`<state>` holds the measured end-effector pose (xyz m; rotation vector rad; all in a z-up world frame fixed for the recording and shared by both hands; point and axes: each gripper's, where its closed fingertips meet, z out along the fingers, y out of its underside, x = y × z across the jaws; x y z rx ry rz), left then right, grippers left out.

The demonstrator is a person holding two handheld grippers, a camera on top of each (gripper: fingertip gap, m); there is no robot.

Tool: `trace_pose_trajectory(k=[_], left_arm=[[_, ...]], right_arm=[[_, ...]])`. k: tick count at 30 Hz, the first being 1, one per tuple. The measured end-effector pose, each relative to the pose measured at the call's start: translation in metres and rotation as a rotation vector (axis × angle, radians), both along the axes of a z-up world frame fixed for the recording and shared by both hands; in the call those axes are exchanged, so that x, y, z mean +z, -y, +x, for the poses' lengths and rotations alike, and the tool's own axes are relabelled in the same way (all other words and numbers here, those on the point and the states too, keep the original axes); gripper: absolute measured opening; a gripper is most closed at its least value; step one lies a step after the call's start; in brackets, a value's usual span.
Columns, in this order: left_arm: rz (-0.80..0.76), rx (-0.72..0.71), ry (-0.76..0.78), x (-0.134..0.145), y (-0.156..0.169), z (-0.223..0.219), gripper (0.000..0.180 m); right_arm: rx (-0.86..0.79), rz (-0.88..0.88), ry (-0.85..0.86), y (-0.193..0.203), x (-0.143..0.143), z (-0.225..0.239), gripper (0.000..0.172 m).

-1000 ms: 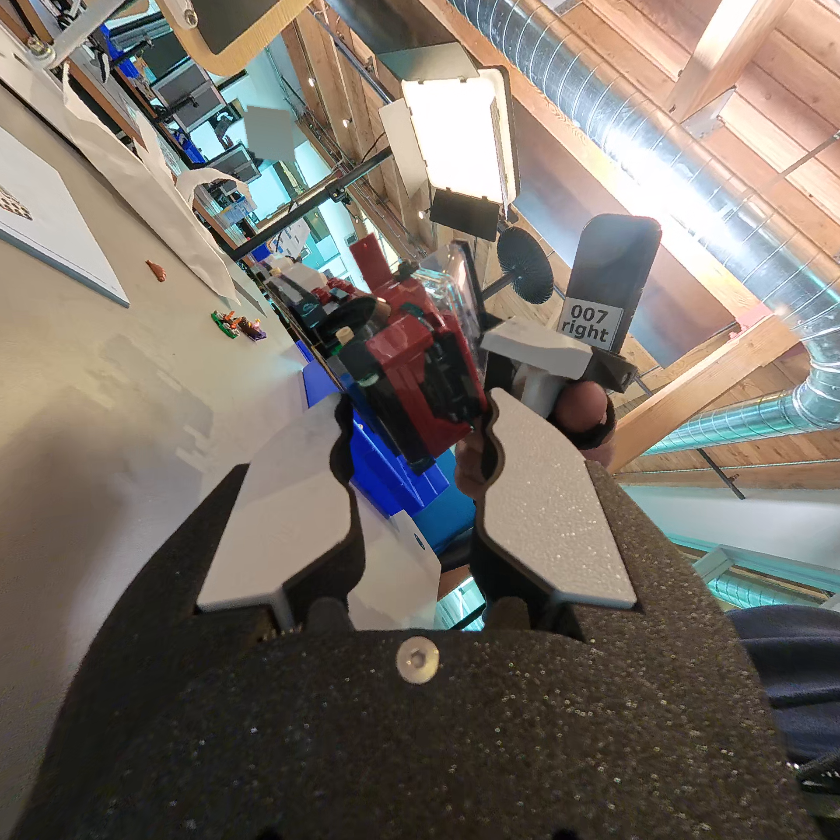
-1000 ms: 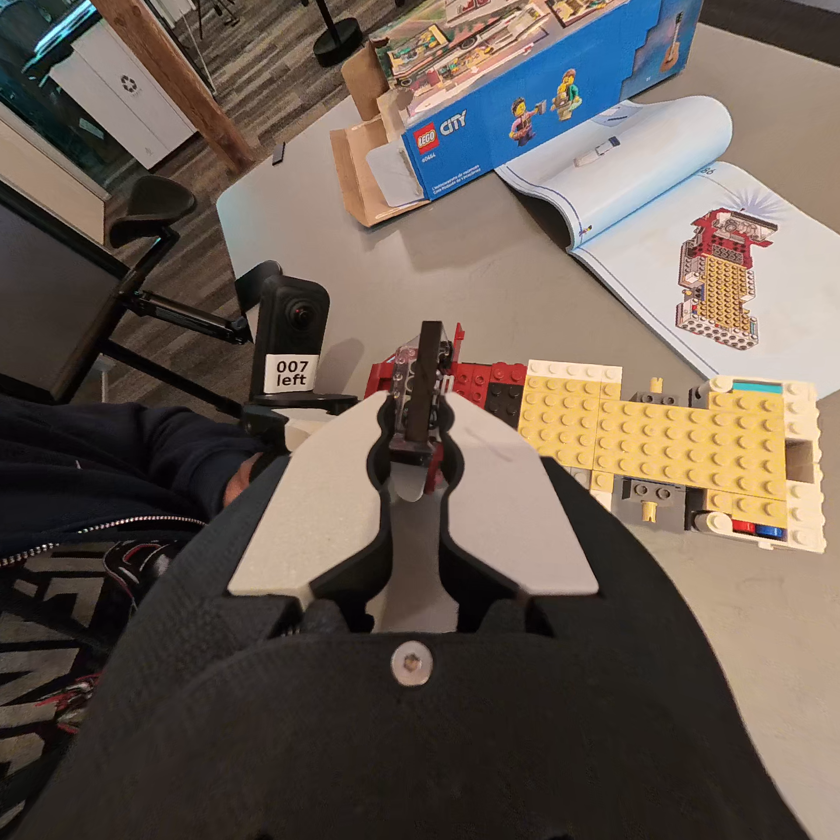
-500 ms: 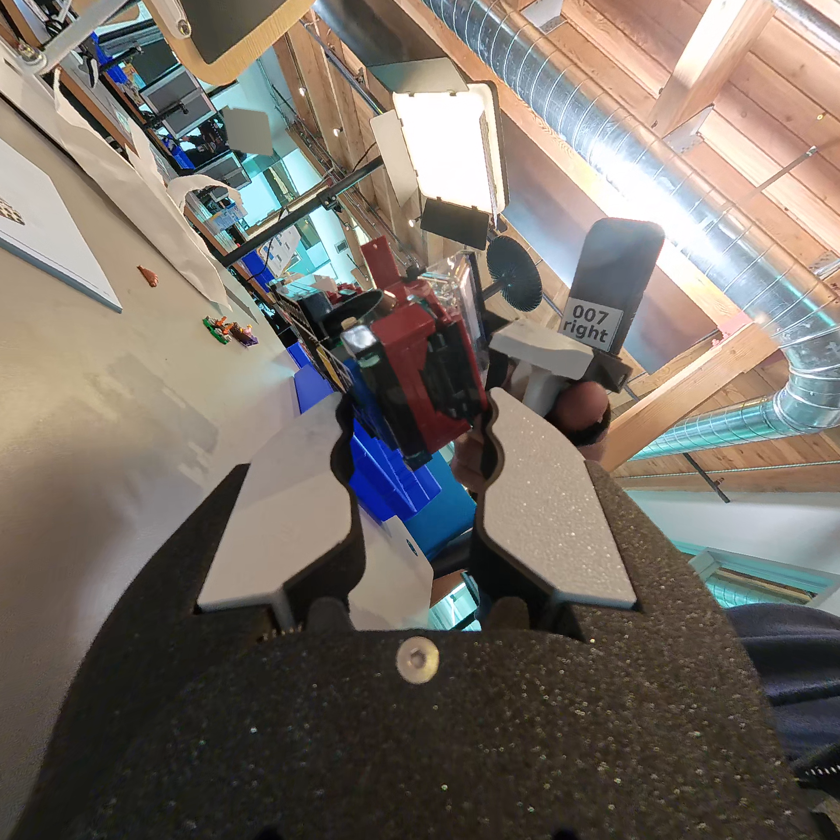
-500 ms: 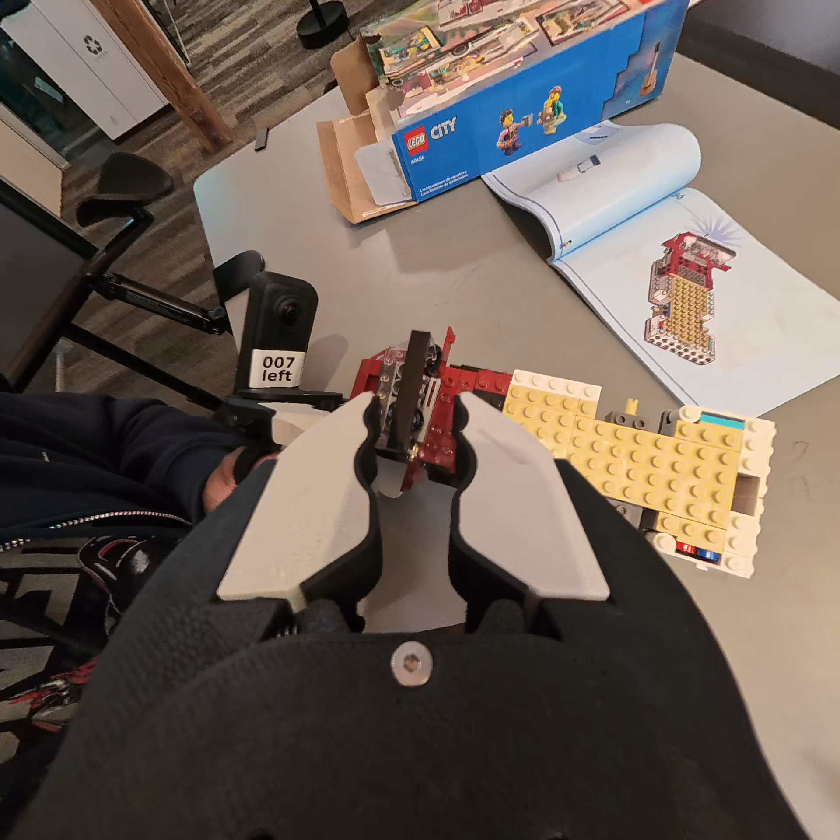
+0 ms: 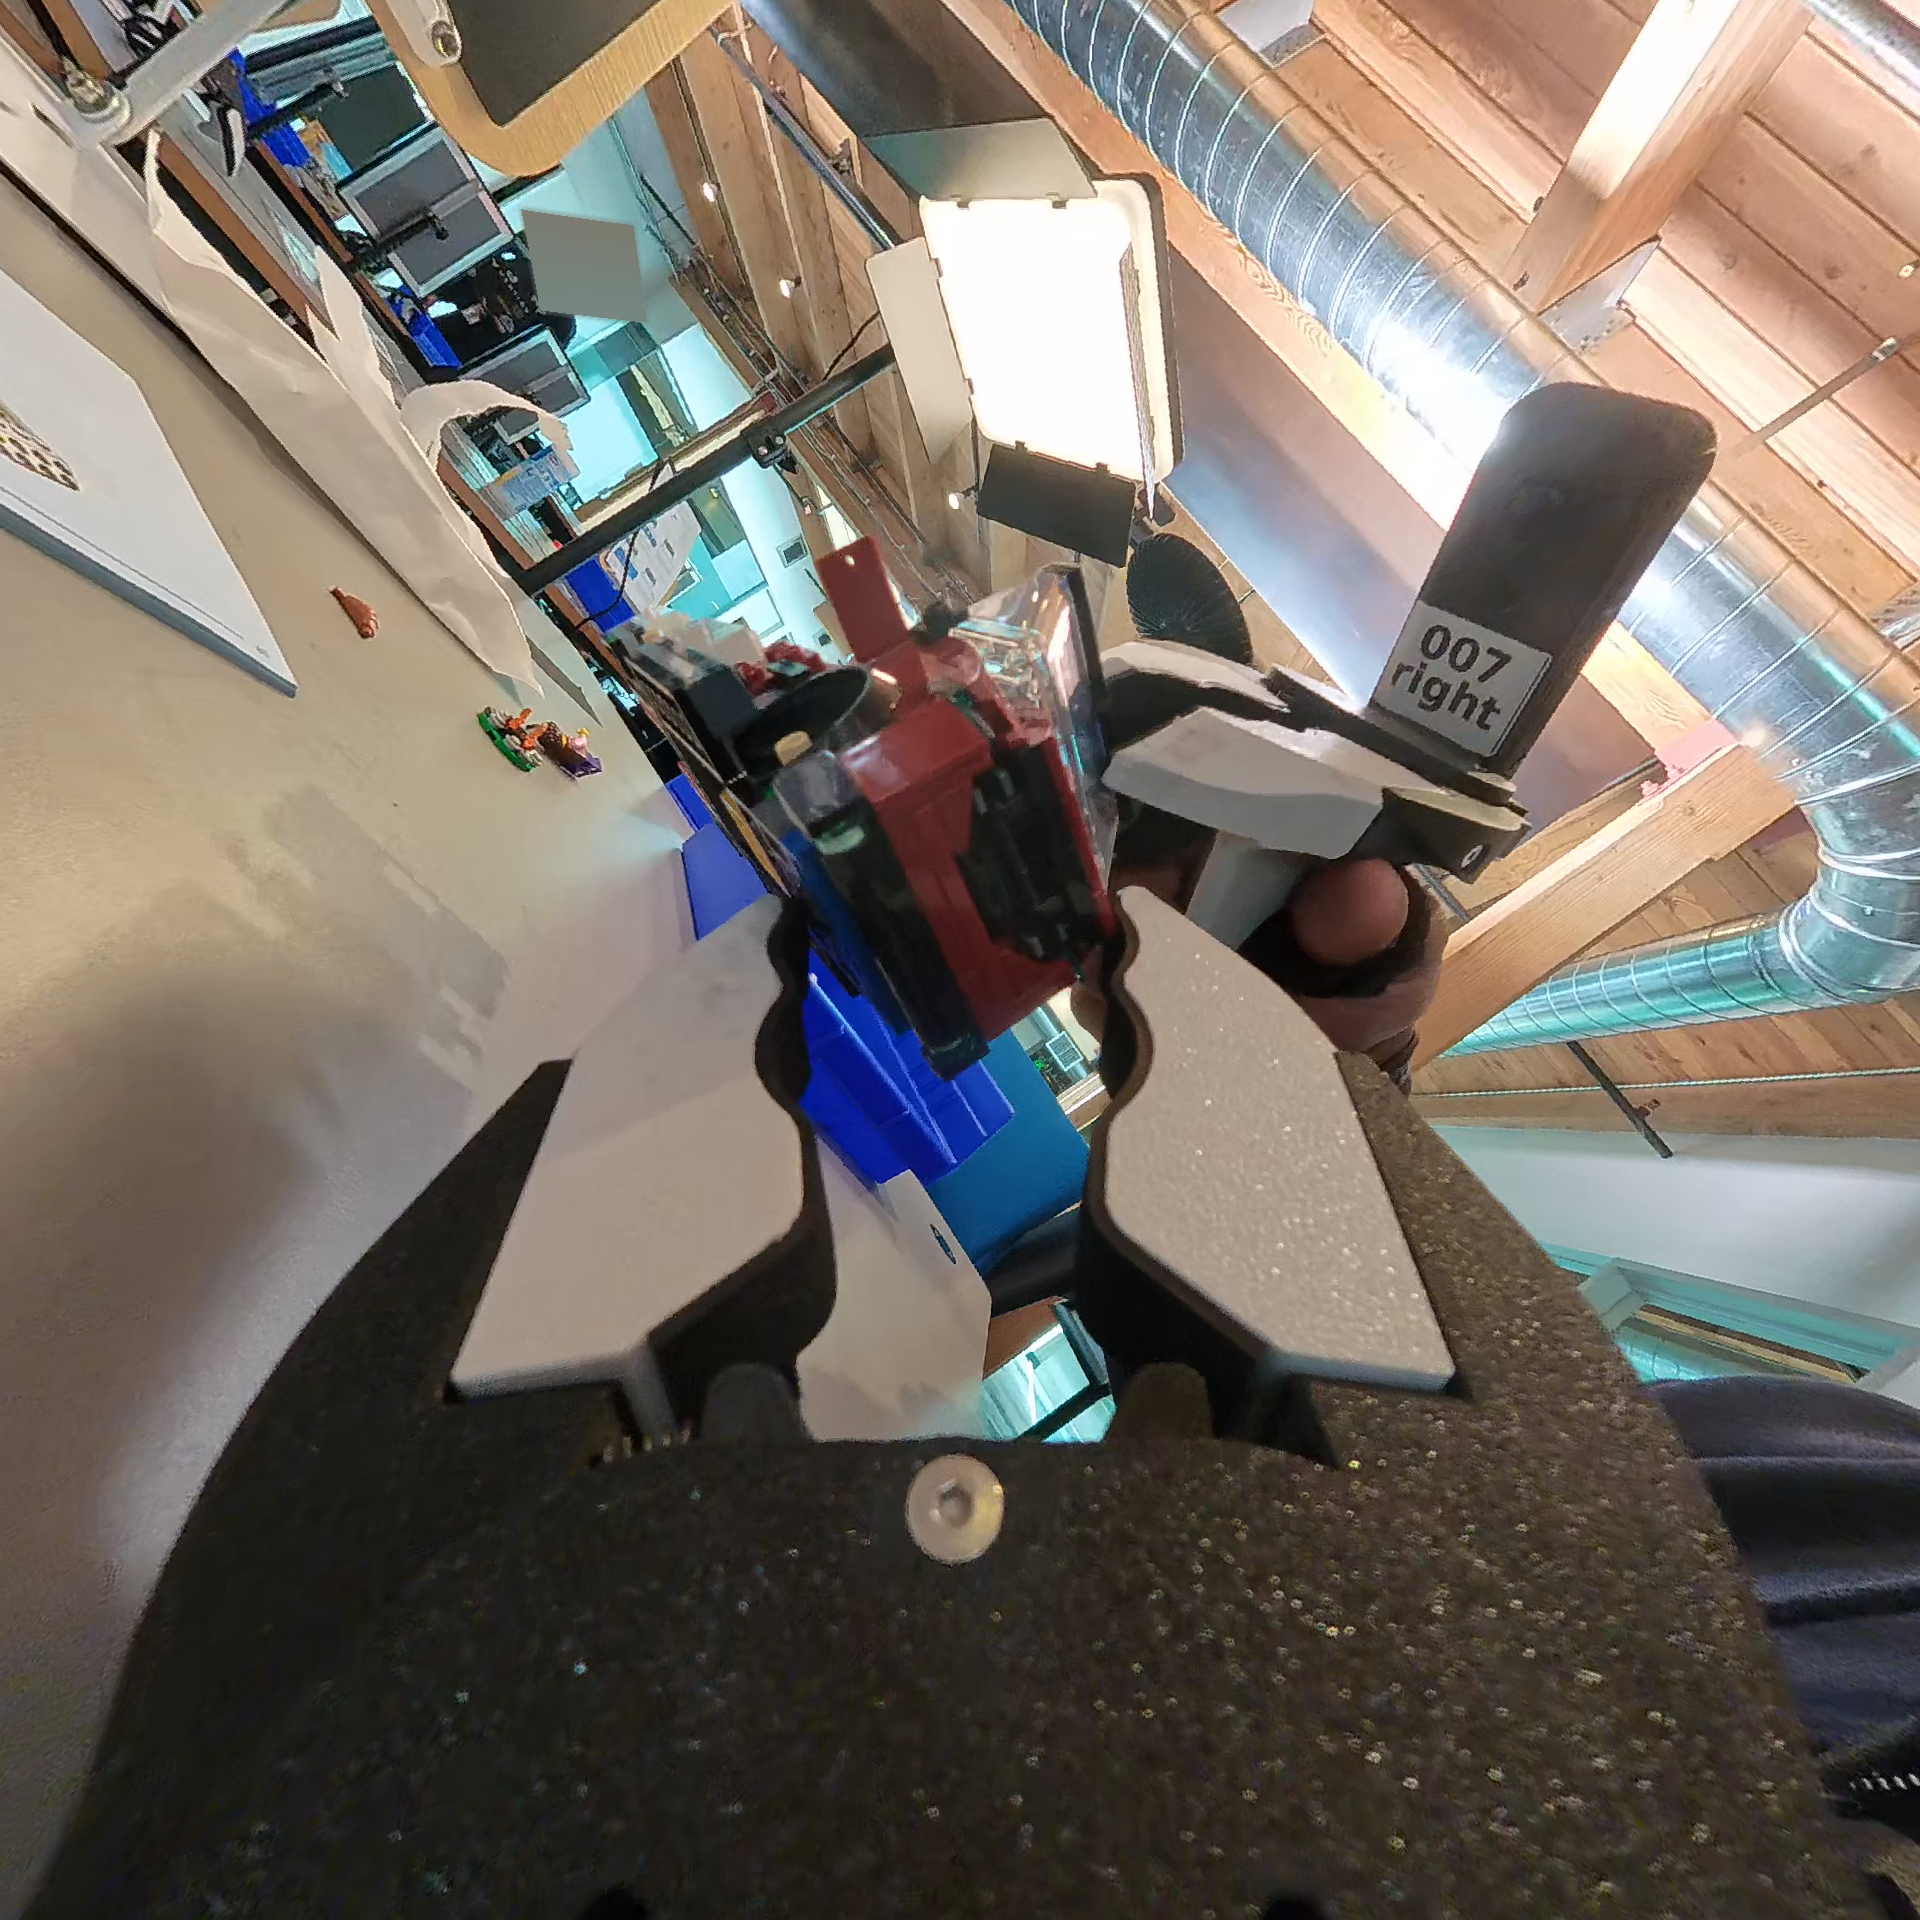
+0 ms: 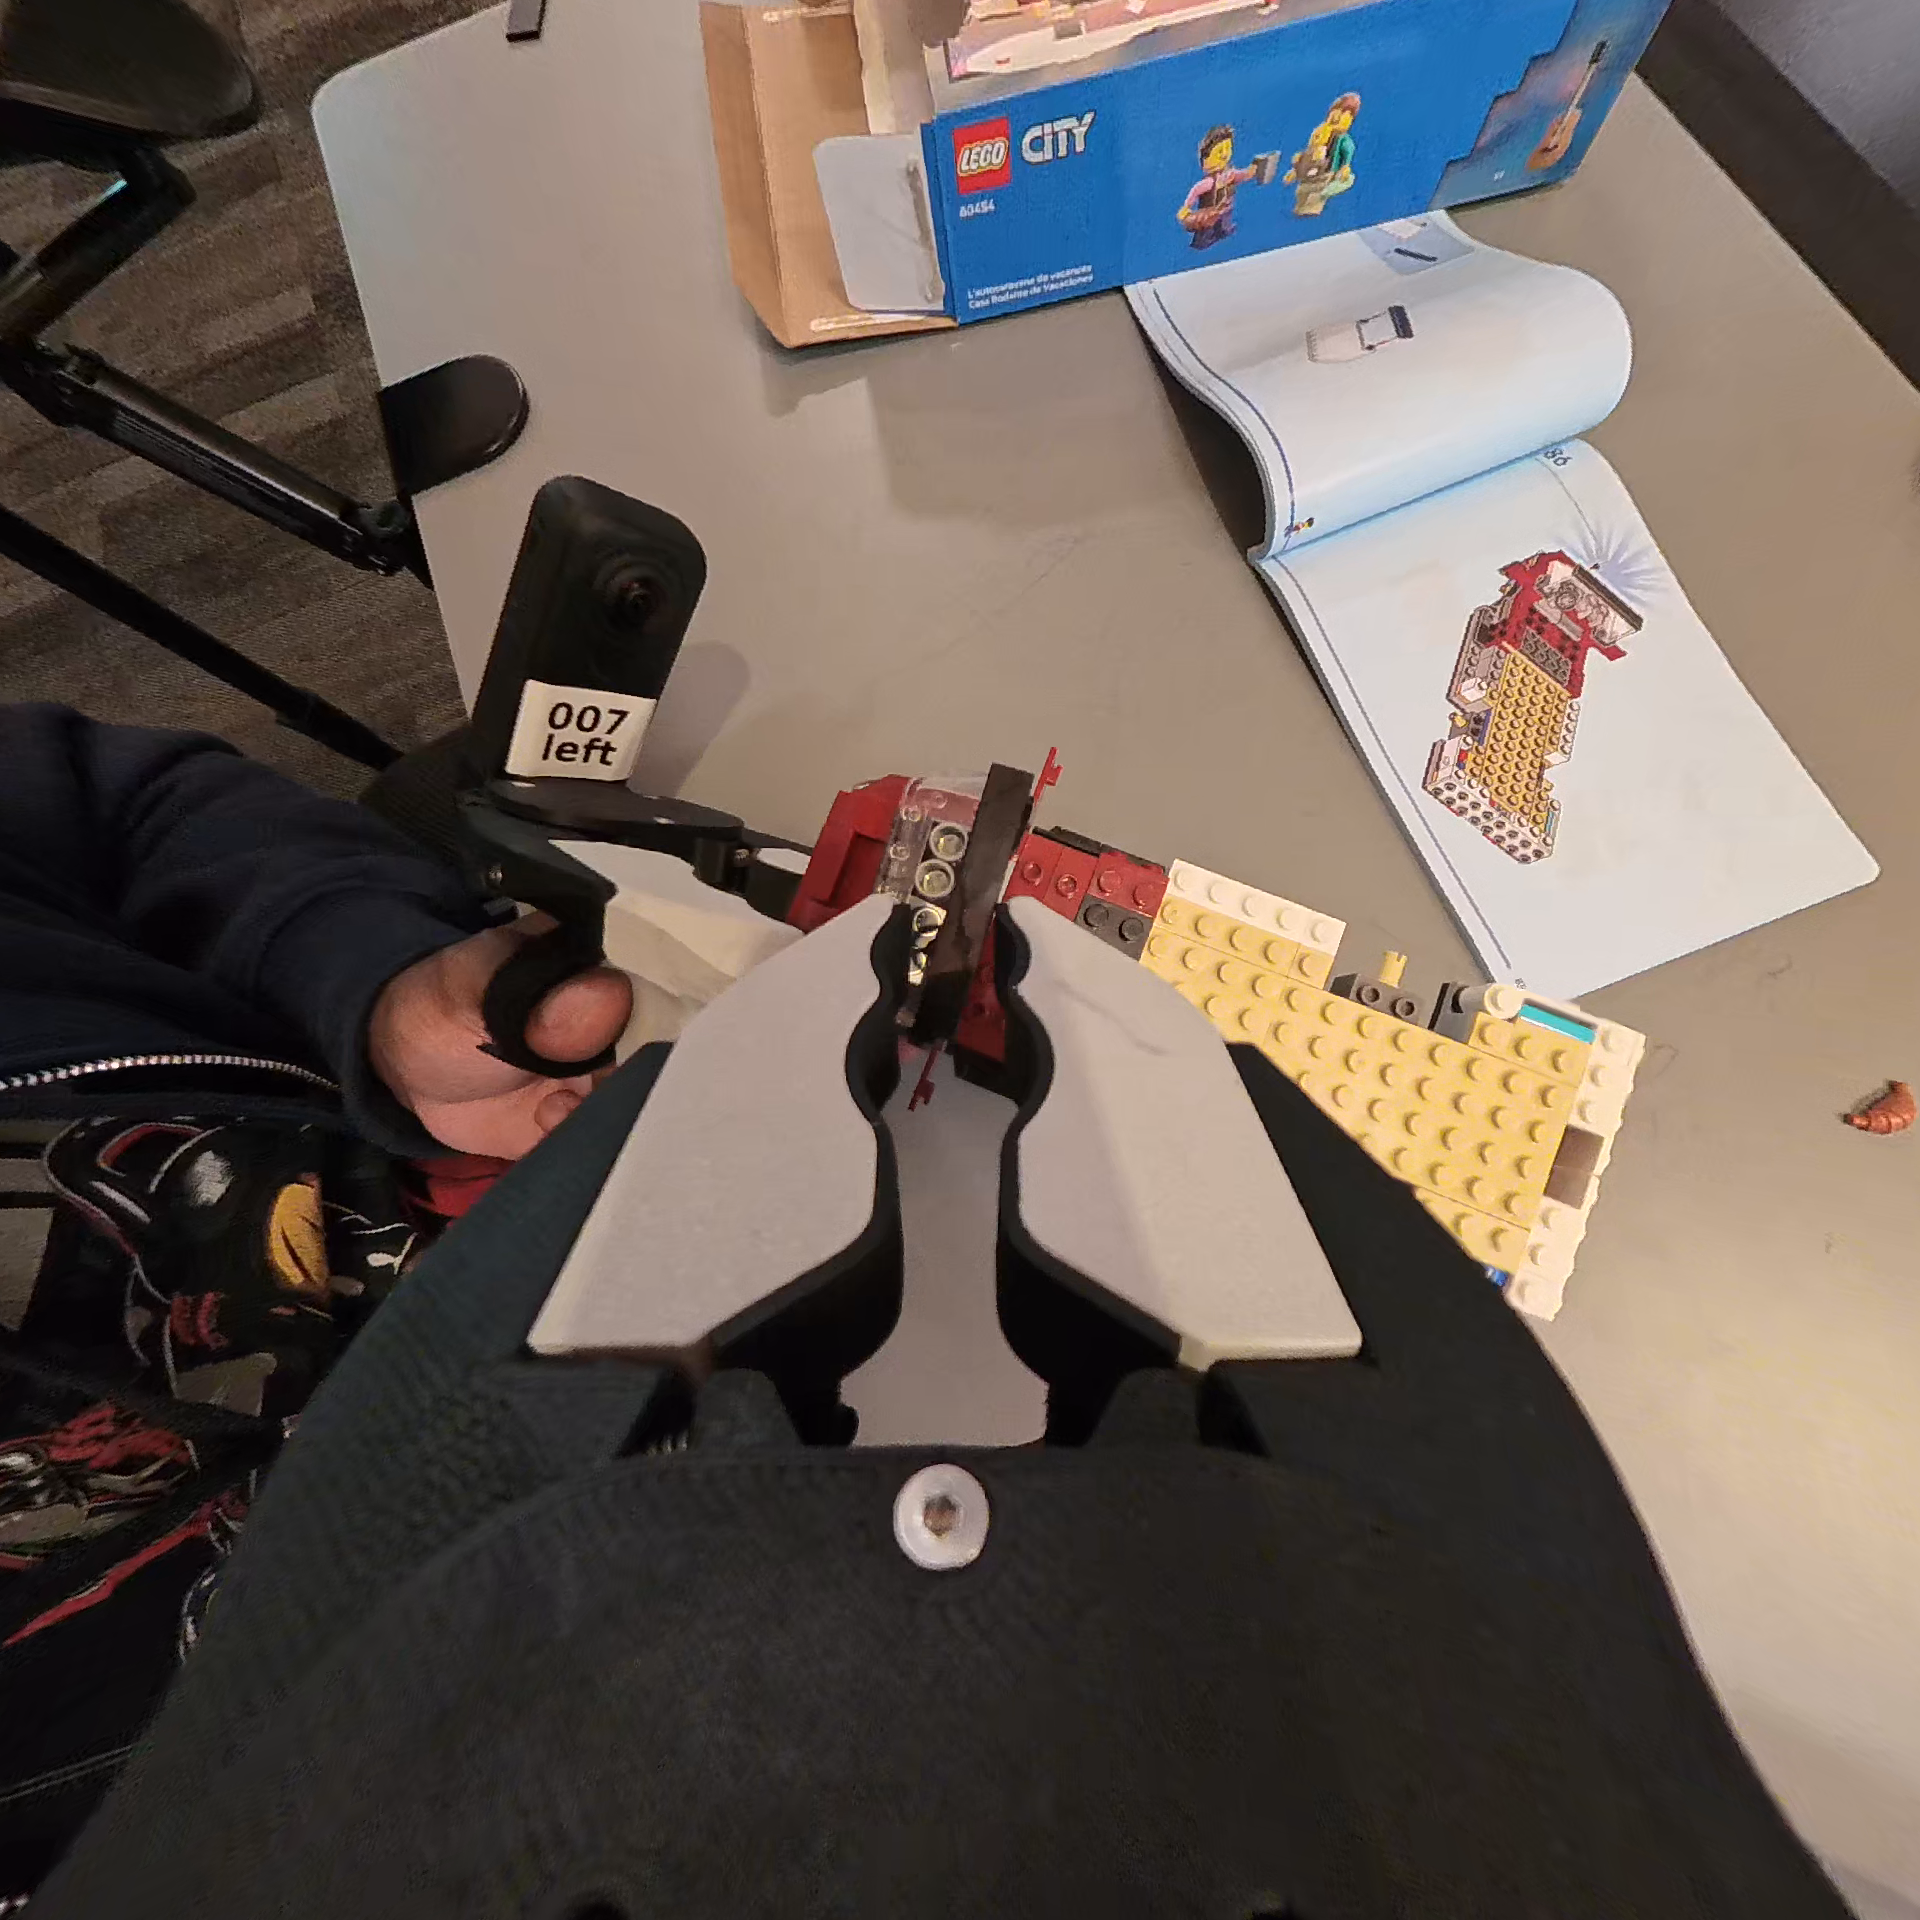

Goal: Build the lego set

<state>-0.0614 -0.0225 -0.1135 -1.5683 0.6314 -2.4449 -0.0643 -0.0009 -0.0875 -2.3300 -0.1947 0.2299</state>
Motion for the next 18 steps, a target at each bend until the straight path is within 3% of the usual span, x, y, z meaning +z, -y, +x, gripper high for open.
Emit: trace_pose_trajectory(k=[18], left_arm=[[0.066, 0.034, -0.045, -0.0031, 0.0020, 0.0021, 0.054]], right_arm=[[-0.014, -0.019, 0.029, 0.0041, -0.0041, 0.0002, 0.017]])
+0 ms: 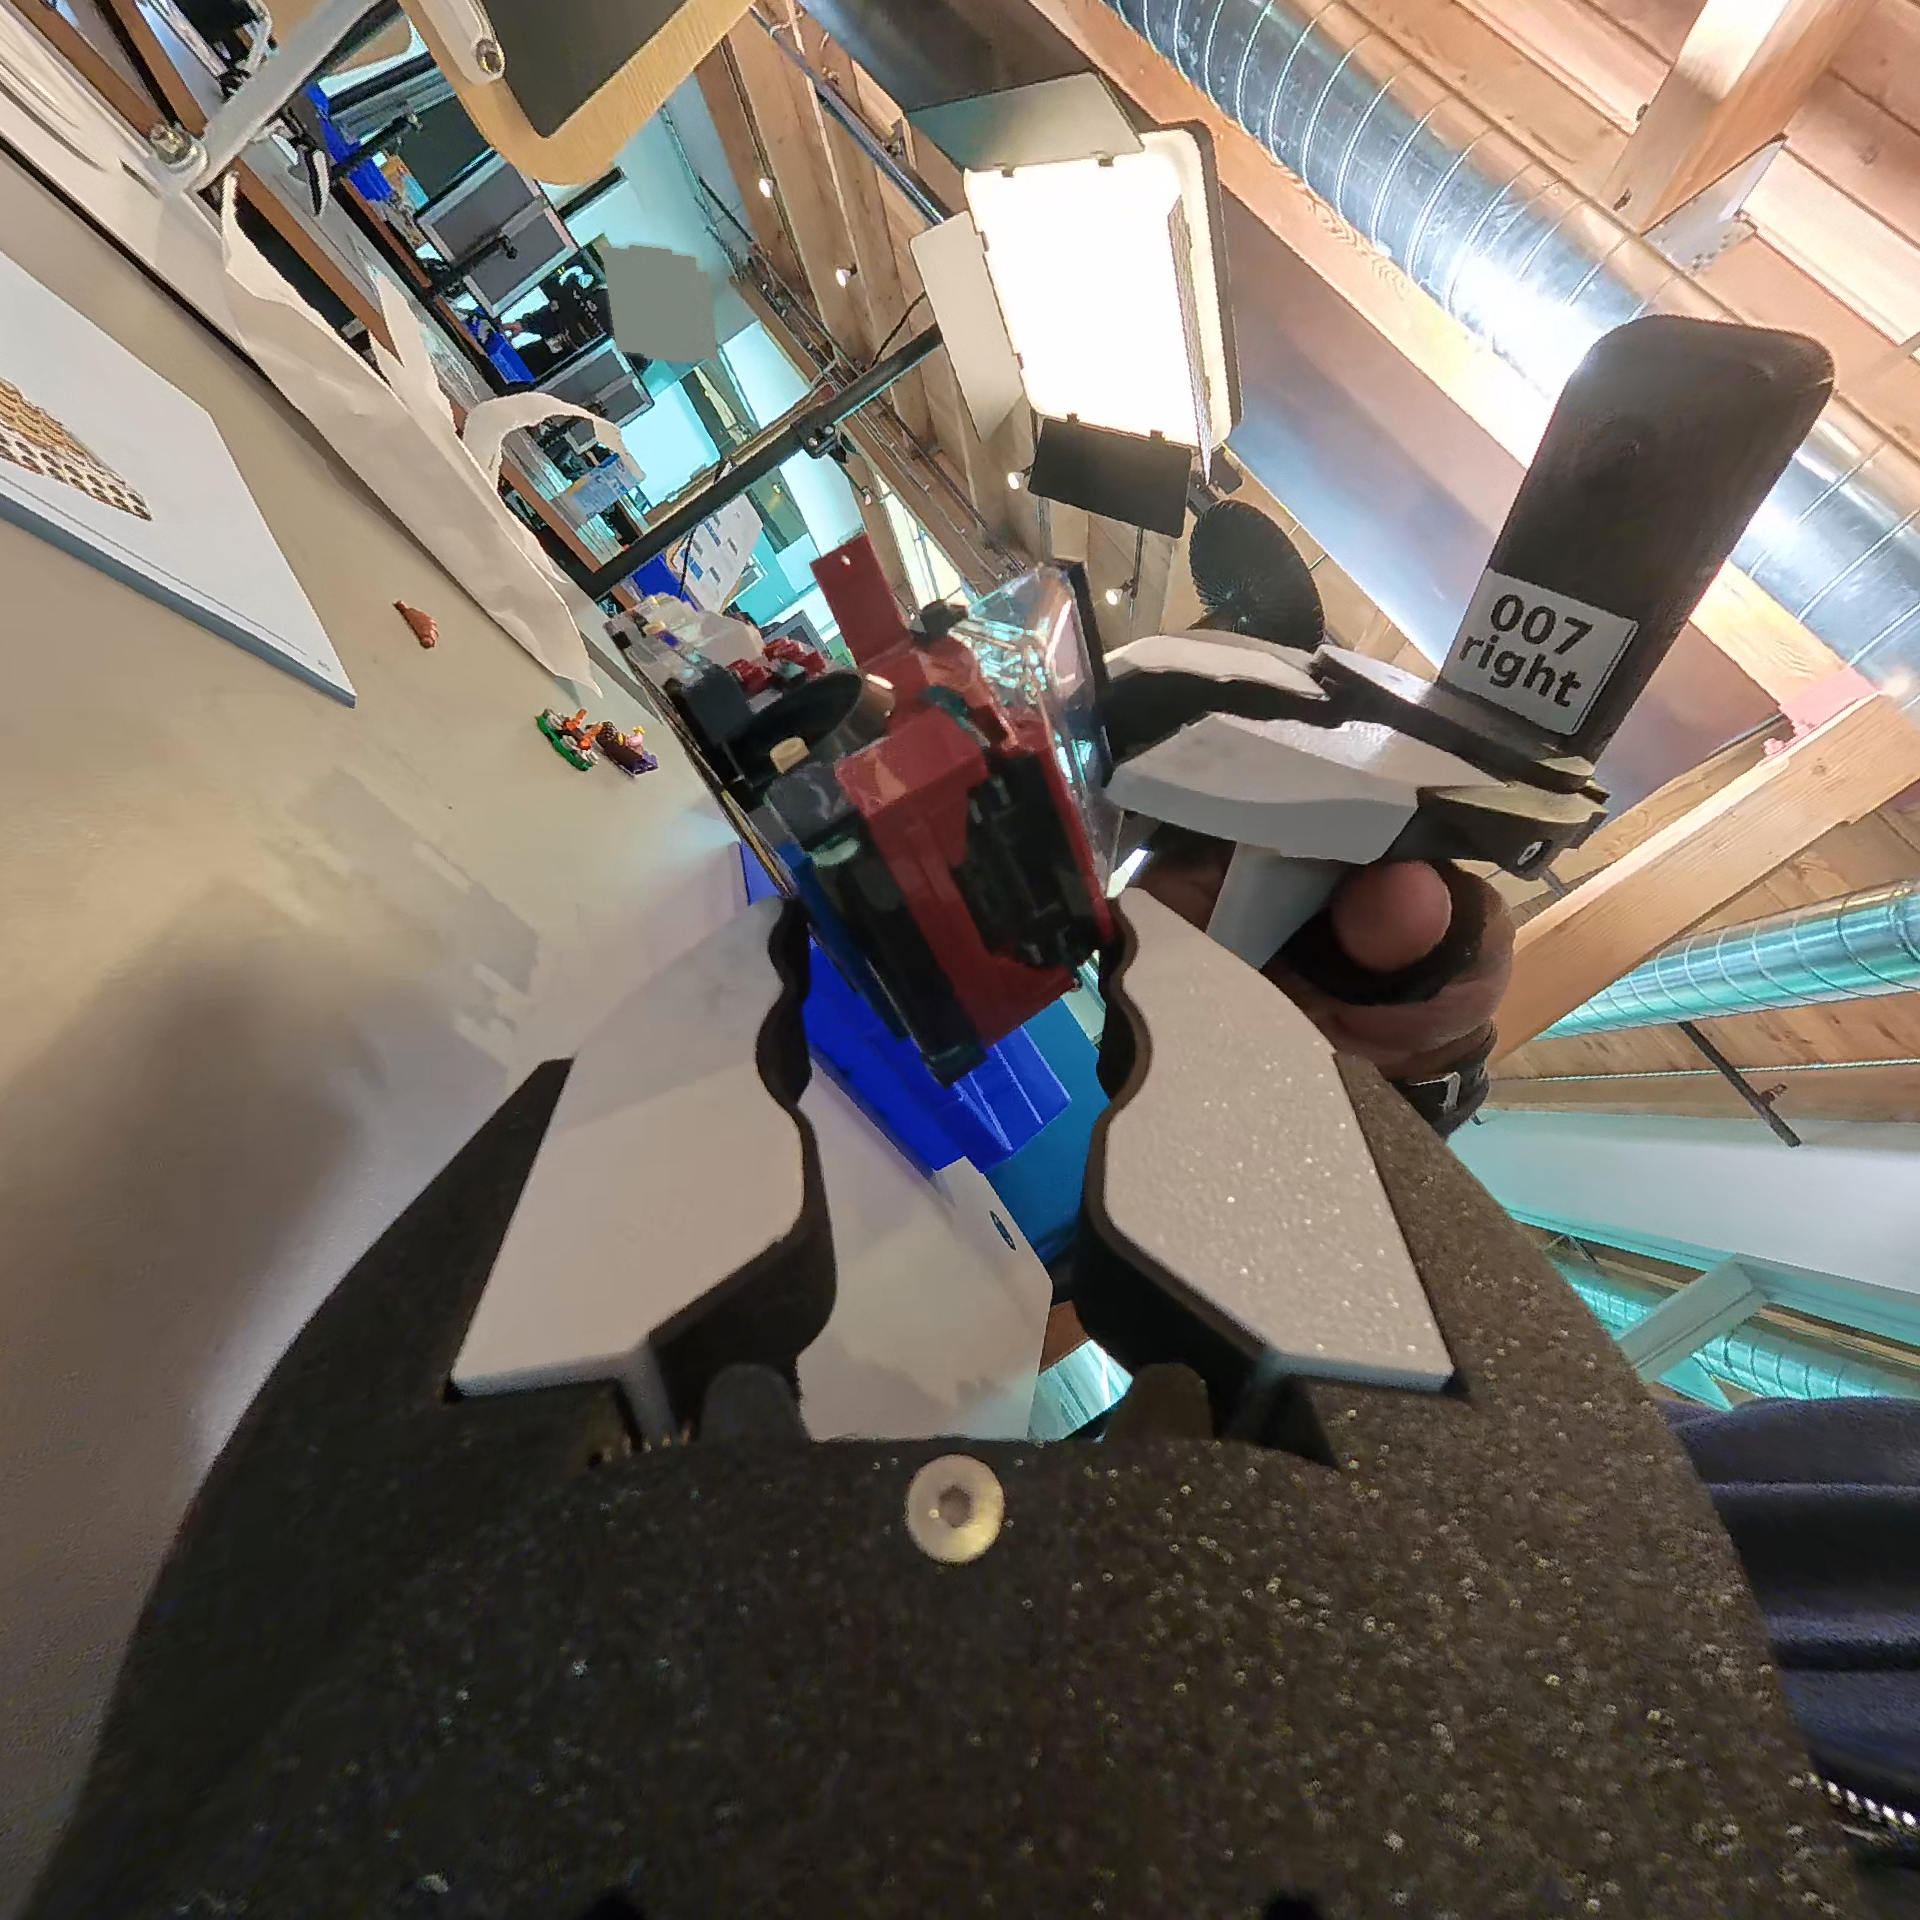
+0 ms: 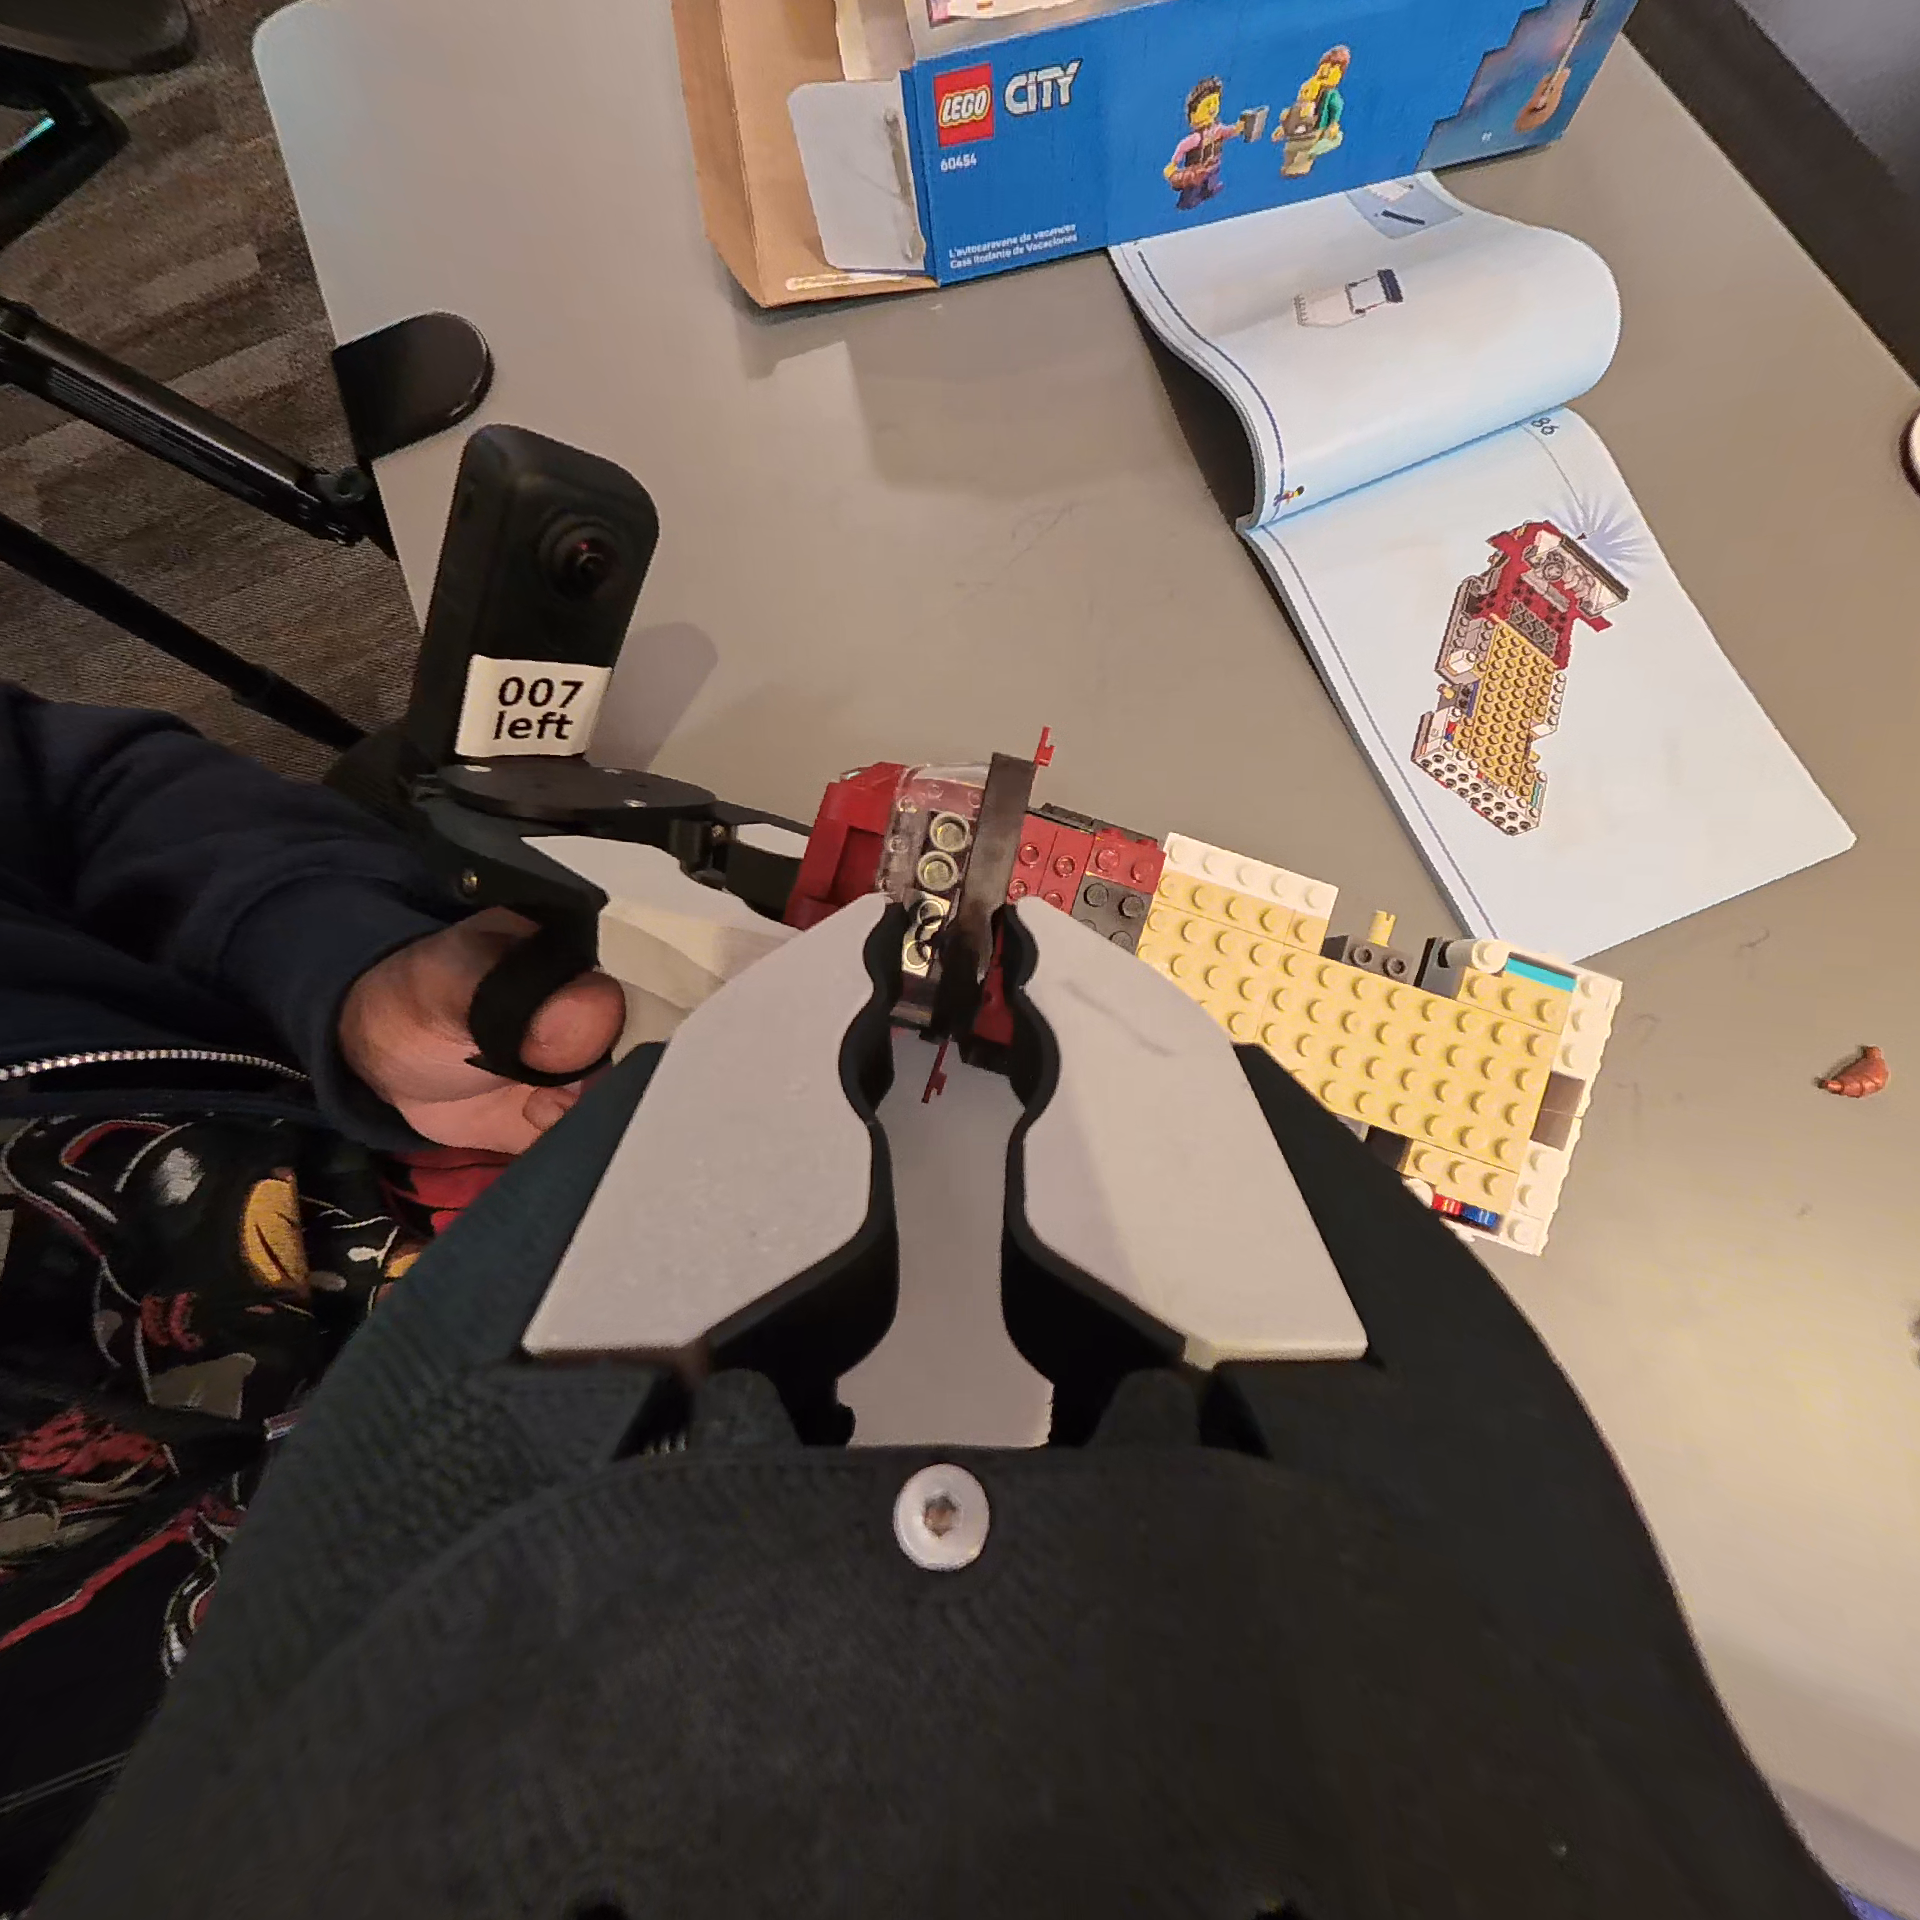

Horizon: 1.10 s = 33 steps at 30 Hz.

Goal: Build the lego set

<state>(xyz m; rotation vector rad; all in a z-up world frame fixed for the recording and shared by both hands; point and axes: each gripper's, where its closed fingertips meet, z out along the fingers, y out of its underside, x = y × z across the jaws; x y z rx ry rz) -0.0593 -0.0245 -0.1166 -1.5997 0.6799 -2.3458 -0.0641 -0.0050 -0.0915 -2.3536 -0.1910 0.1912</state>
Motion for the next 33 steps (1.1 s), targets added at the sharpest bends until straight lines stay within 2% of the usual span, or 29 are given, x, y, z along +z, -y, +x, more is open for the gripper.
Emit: trace_pose_trajectory(k=[5, 12, 21, 33], left_arm=[[0.016, 0.023, -0.026, -0.003, -0.001, 0.002, 0.054], [0.096, 0.127, -0.050, -0.003, -0.007, 0.004, 0.053], [0.117, 0.247, -0.037, 0.000, -0.022, 0.003, 0.050], [0.122, 0.278, -0.051, -0.003, -0.030, 0.002, 0.048]], right_arm=[[-0.009, -0.019, 0.035, -0.001, -0.001, 0.002, 0.016], [-0.046, -0.014, 0.055, -0.005, 0.001, 0.003, 0.015], [-0.111, 0.052, -0.005, -0.015, 0.006, 0.002, 0.015], [-0.111, 0.048, -0.156, -0.021, 0.003, 0.005, 0.014]])
